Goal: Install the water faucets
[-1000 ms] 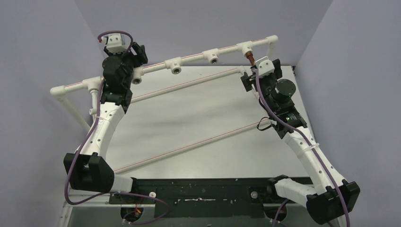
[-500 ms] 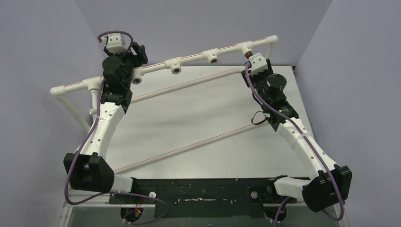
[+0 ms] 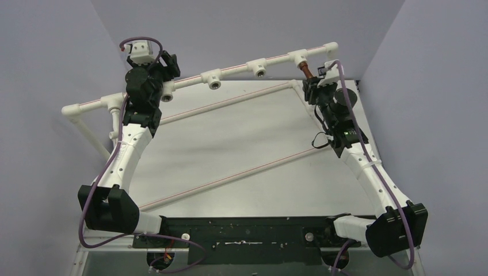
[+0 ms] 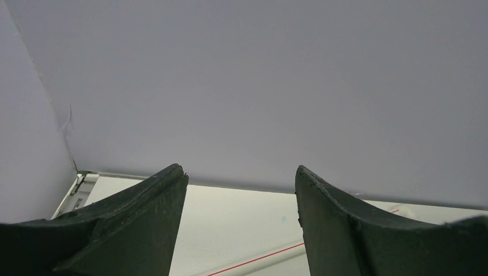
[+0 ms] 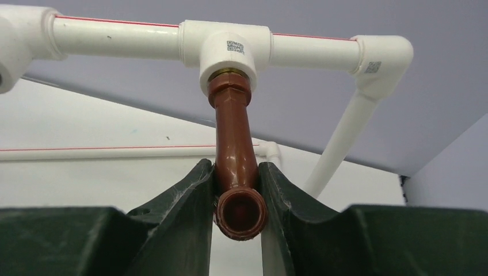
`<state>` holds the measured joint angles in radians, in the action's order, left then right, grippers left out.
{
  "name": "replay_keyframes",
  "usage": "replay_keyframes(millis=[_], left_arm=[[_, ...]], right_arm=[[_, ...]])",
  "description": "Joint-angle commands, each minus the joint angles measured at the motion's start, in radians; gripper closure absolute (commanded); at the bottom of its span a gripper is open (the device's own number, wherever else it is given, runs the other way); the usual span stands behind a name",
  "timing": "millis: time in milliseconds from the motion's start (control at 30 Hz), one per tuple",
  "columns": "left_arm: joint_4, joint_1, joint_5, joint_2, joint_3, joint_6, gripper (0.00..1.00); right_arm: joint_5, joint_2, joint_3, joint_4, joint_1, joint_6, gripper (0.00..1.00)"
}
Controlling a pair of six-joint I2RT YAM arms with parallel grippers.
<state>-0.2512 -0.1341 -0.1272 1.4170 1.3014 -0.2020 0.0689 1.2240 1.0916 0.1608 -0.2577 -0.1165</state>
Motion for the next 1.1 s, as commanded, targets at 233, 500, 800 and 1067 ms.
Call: replay_keyframes(millis=[233, 500, 800, 1067], left_arm=[[0.23, -0.009, 0.055, 0.082, -0.063, 0.033, 0.34], [0.229, -0.009, 0.058, 0.079, -0.064, 0.032, 0.34], [0.228, -0.003, 0.066, 0.081, -0.063, 0.026, 0.34], [0.229, -0.002, 0.063, 0.08, -0.063, 0.027, 0.34]], right_arm=[[0.095, -0.044, -0.04, 0.279, 0.068, 0.782, 1.0], [0.114, -0.028, -0.069, 0.384, 0.069, 1.213, 1.0], [0.068, -0.044, -0.089, 0.426, 0.067, 1.575, 1.0], [0.007, -0.081, -0.124, 0.431, 0.044, 1.826, 1.0]])
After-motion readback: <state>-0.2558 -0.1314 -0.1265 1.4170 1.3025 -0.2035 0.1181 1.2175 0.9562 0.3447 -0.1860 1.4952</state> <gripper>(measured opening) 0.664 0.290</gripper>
